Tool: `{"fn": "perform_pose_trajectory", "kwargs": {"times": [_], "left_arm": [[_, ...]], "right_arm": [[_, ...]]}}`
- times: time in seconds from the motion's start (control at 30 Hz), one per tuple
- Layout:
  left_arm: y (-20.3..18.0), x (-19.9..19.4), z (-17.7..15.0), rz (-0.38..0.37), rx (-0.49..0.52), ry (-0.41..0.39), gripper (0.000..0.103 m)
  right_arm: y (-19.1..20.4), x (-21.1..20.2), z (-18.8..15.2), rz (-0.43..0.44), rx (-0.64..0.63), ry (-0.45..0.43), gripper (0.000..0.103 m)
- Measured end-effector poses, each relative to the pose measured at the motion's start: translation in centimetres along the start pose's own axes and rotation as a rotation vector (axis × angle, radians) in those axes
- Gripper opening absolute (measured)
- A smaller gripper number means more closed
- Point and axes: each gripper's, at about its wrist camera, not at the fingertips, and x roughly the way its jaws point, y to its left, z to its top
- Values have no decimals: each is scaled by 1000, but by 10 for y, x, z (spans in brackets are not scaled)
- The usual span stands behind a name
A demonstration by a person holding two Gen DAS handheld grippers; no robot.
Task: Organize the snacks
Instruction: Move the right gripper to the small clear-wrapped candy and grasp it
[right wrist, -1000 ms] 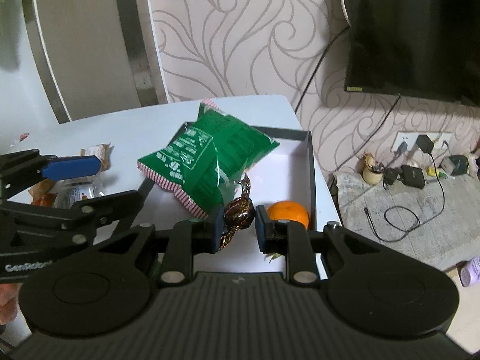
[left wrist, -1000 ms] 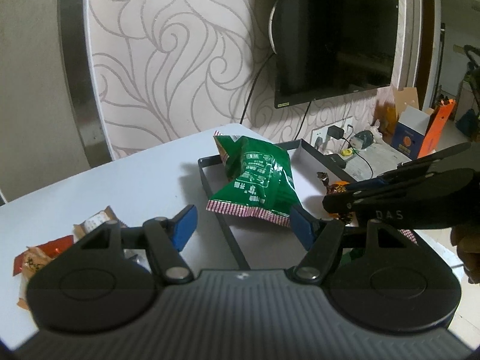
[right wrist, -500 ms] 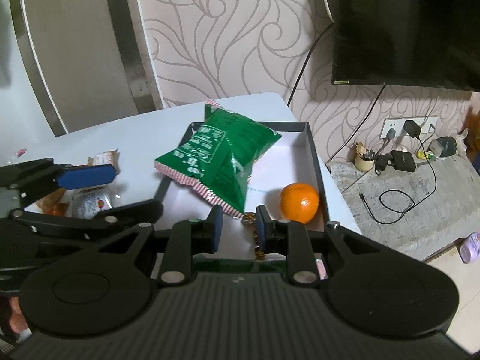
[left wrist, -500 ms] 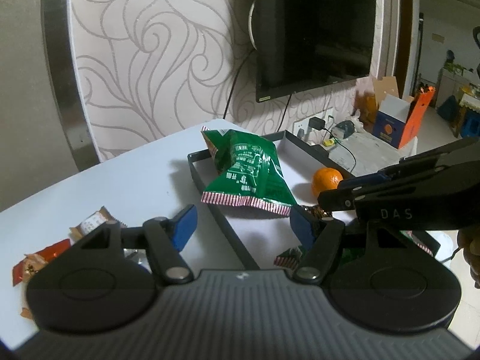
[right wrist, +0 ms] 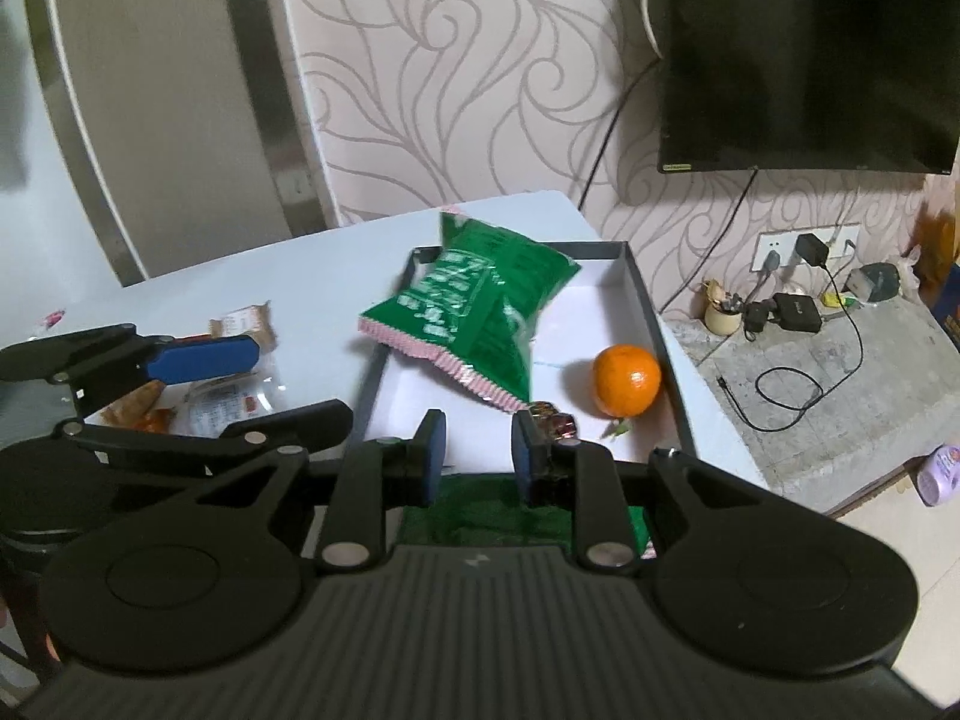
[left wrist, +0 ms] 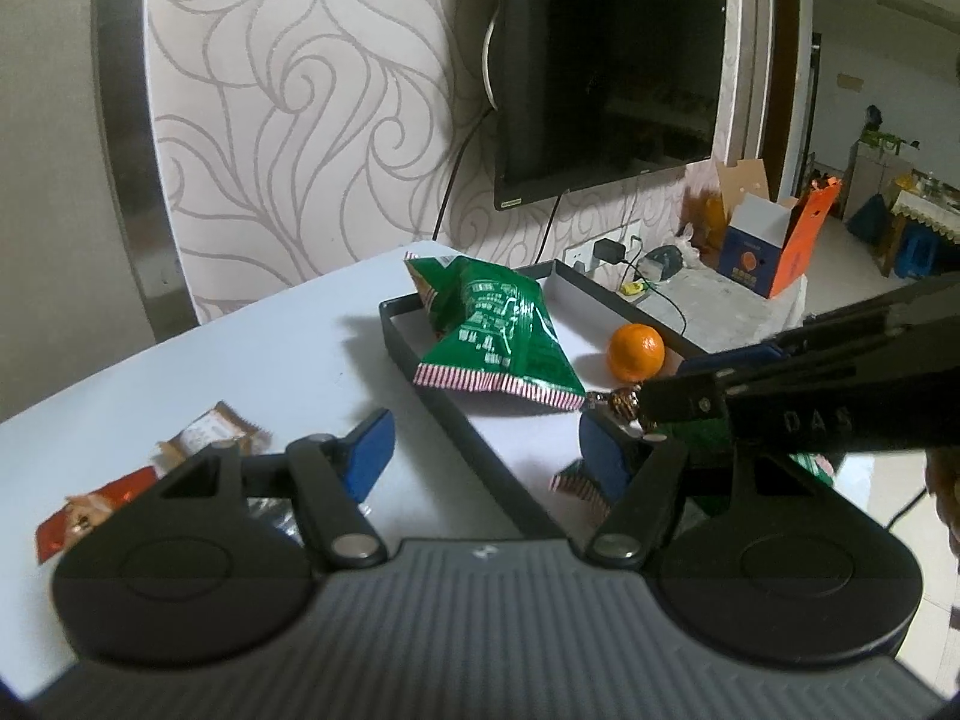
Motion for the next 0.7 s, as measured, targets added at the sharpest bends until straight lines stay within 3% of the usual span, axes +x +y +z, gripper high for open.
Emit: {"fn": "perform_pose_trajectory", "kwargs": {"times": [0.13,0.5,0.7], "left_arm": [[6,-18,-17,19,37,2,70],[36,-56,-58,64,14,41,70],[56,-69,-76,131,-24,67,70]], "right_arm": [[15,-6,-5,18,-22,2,28],[64,-20,-17,124,-115,1,27],[87,-14,-28,190,-153,51,27]]}}
